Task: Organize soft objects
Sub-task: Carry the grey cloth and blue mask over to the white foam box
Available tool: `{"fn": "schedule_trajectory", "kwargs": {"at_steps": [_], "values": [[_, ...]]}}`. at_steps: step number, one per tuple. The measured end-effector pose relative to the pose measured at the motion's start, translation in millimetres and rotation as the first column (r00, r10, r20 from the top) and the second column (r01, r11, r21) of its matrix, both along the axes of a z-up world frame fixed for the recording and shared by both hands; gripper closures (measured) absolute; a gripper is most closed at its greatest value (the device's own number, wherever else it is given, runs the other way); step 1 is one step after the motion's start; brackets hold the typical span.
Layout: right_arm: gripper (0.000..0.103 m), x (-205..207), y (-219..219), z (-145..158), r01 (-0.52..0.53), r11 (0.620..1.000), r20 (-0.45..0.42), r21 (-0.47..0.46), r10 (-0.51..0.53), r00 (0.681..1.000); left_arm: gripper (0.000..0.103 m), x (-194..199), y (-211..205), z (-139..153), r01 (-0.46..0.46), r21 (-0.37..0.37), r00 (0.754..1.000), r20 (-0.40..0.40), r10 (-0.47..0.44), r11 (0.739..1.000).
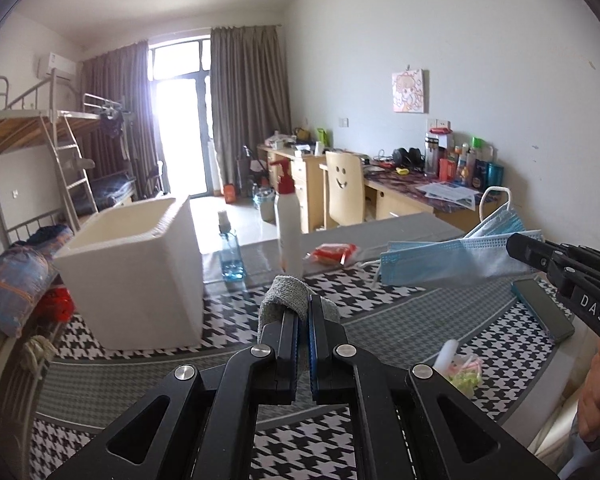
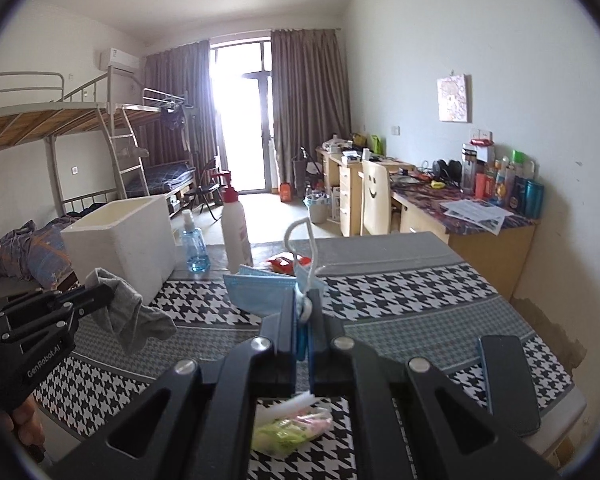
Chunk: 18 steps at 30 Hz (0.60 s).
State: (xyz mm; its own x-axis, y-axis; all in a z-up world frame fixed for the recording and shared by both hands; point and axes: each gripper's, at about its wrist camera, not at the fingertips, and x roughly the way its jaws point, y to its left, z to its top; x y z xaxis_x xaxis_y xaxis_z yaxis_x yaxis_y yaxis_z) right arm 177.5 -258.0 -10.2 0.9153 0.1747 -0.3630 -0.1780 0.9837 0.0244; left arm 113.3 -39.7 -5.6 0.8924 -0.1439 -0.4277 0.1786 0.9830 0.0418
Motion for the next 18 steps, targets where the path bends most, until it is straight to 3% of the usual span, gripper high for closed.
{"fn": "schedule_trajectory", "kwargs": {"at_steps": [18], "values": [[0.097,20,48,14,-0.121,0.993,0.022,-0.01,0.121,0.992,0.099,-13,42,23,-0.134,0.012,0.988,0.08,0.132,0.991]]}}
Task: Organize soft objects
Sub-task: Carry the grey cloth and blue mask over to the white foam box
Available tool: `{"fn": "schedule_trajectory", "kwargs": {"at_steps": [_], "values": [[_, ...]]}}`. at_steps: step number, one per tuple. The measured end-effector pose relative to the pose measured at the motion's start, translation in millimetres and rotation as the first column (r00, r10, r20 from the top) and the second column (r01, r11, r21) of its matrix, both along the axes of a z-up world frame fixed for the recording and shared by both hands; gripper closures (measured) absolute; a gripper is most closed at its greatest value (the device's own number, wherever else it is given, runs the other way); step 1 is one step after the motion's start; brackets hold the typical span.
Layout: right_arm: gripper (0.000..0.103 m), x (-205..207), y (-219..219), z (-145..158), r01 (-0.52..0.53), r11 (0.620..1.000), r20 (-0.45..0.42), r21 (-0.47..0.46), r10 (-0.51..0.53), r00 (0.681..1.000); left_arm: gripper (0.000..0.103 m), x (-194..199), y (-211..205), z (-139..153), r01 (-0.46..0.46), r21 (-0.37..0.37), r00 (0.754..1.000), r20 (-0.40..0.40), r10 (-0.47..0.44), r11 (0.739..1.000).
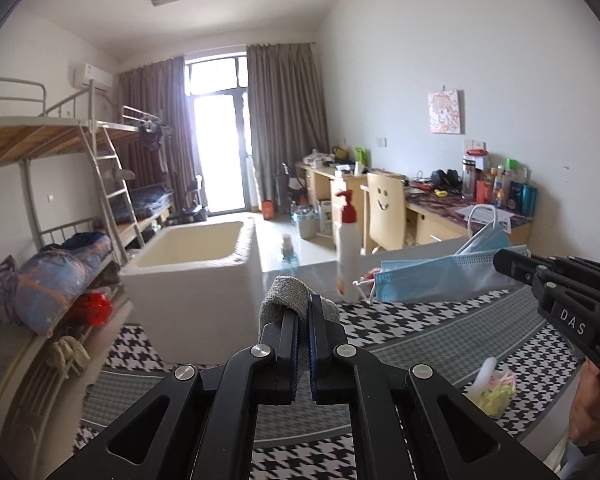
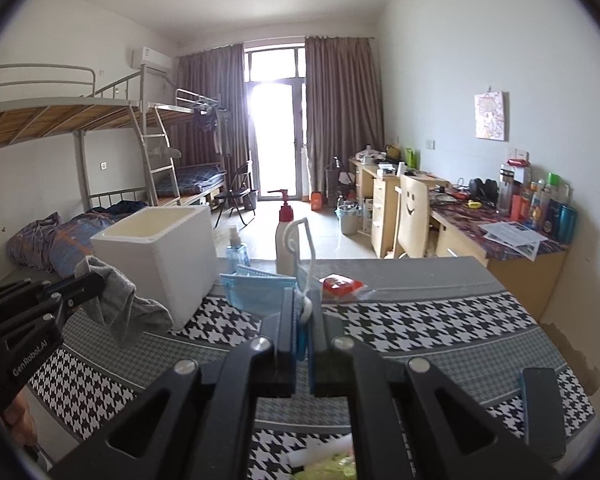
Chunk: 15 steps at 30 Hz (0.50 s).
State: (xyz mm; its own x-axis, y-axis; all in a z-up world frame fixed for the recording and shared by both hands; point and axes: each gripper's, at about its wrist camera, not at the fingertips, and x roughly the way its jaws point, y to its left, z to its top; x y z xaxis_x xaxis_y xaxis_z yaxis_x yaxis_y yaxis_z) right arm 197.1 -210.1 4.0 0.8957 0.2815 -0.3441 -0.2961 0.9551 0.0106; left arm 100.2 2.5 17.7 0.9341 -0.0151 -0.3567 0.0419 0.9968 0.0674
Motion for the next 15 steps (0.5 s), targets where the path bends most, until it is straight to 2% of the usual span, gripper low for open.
{"fn": "schedule_trajectory", "kwargs": {"at_steps": [15], "values": [[0.097,8,36,13,-0.113,0.993,0.012,-0.023,0.113,0.993,0.099,-4,25,13,-0.055,-0.013,0.998,0.036,0.055,0.998]]}}
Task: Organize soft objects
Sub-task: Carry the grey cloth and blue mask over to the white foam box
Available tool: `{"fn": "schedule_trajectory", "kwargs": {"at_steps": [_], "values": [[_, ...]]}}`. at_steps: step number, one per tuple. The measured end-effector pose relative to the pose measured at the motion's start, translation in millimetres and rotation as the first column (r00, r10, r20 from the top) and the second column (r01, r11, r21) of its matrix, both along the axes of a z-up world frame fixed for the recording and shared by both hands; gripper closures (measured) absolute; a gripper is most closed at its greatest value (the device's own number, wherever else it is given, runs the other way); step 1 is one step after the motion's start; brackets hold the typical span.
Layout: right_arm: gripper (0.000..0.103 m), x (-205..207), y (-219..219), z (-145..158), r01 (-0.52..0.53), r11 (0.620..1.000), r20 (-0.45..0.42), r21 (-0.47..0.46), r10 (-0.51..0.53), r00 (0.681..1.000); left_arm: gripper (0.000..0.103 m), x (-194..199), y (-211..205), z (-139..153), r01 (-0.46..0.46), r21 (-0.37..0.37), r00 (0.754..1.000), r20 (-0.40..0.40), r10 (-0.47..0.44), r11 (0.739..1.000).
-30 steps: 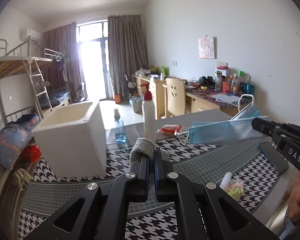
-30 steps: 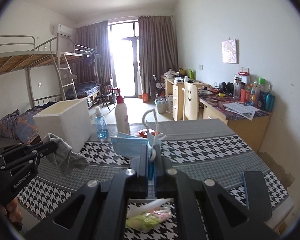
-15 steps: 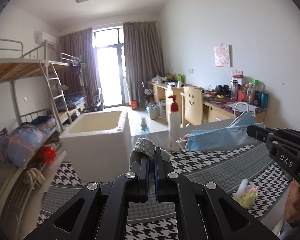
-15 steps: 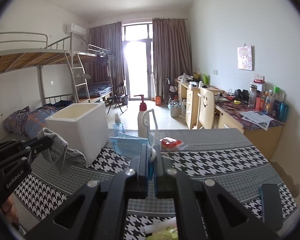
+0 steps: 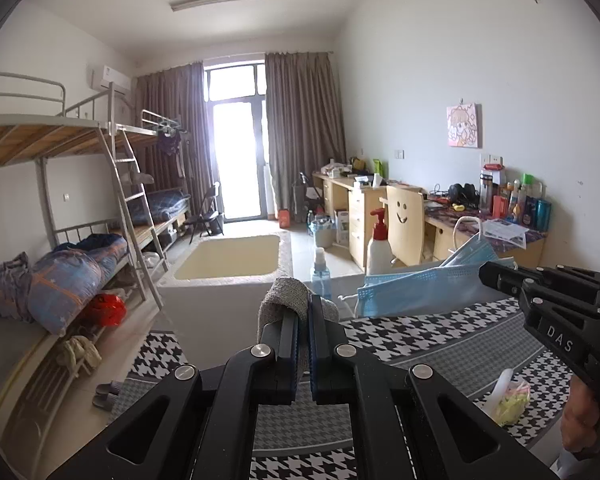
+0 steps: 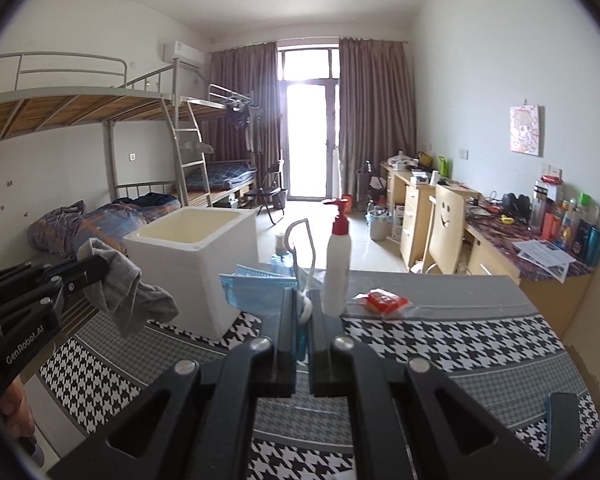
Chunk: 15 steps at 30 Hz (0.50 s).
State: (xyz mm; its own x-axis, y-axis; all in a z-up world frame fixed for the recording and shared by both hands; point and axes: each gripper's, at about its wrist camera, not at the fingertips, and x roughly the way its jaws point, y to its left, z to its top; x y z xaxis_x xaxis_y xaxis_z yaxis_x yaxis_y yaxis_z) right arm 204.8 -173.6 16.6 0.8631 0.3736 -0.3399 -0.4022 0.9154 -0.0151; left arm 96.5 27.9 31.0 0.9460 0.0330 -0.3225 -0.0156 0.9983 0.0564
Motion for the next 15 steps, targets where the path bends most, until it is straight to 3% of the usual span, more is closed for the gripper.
{"fn": "schedule_trajectory", "kwargs": {"at_steps": [15], "values": [[0.097,9,26,14,-0.063,0.998,0.009,-0.013,0.063,0.998,0.099,26,19,21,-0.019,-0.007,0.999,0.027,0.019,1.0]]}}
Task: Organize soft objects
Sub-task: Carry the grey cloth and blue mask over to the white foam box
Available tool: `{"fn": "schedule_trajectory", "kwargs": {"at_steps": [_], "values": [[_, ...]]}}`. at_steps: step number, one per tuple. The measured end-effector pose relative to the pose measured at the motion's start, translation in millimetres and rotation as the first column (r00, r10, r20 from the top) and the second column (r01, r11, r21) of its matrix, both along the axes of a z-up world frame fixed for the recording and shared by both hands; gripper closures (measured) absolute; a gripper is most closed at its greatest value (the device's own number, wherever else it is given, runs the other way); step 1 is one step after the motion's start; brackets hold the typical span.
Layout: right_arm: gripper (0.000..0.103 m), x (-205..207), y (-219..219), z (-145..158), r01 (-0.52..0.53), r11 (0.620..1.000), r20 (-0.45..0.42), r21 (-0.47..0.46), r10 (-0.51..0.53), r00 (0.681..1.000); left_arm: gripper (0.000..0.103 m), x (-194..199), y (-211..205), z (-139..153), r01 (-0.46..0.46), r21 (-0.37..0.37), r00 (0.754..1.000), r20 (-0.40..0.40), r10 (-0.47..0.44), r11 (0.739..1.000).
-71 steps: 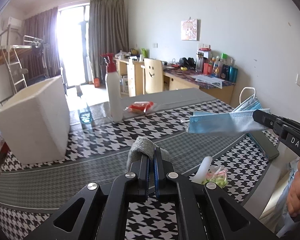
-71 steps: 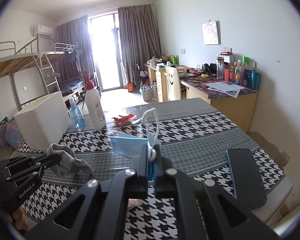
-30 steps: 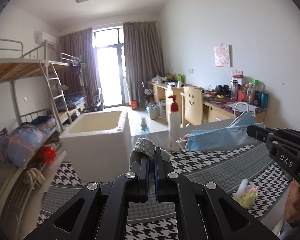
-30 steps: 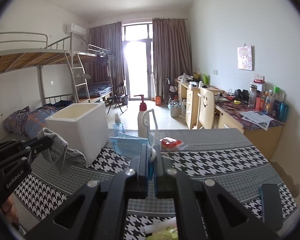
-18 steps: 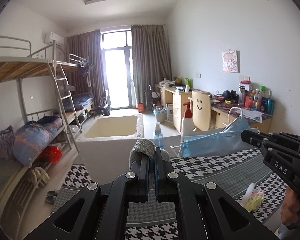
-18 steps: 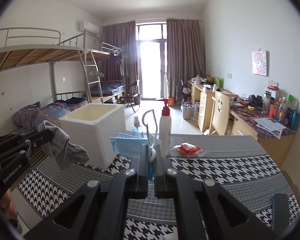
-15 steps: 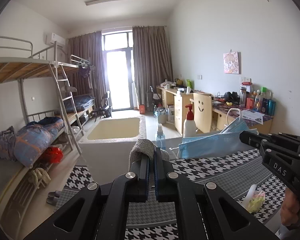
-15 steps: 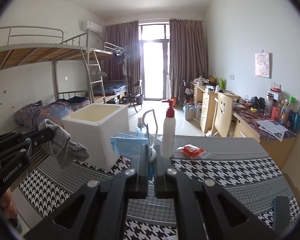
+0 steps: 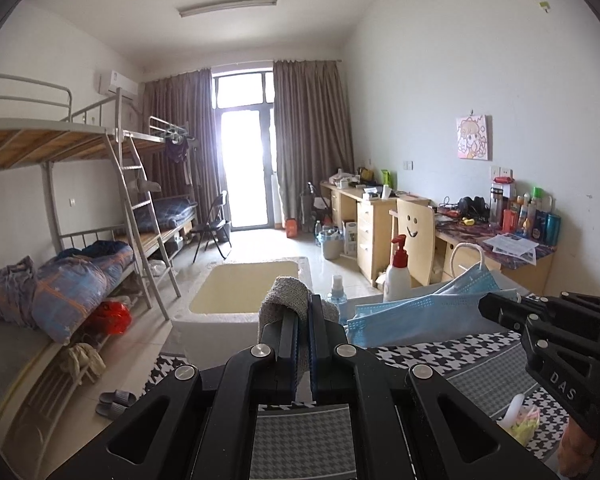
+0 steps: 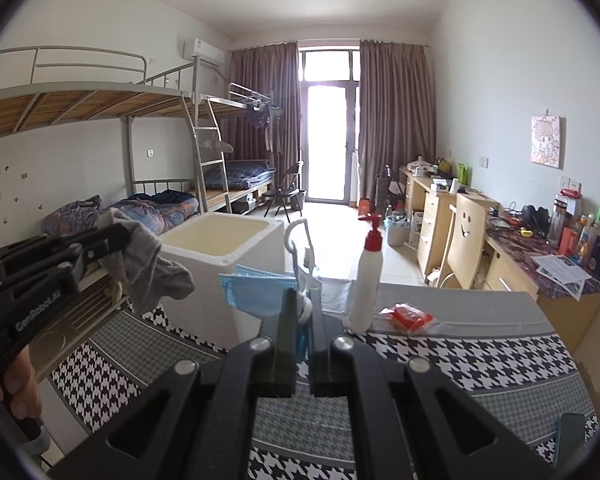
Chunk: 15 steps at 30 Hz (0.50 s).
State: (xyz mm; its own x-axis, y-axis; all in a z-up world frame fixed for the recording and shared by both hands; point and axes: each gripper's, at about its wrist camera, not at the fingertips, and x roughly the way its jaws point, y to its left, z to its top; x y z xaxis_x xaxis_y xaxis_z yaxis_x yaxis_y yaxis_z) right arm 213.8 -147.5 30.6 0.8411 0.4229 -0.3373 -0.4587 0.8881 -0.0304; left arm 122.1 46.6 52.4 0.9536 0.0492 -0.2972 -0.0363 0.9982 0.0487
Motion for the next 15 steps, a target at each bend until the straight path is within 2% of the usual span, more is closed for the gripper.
{"fn": "schedule_trajectory", "kwargs": {"at_steps": [15], "values": [[0.097,23,16,7,0.007,1.0,-0.007,-0.008,-0.007,1.0,0.099,37,22,10,0.003,-0.024,1.0,-0.01,-0.003,1.0]]}}
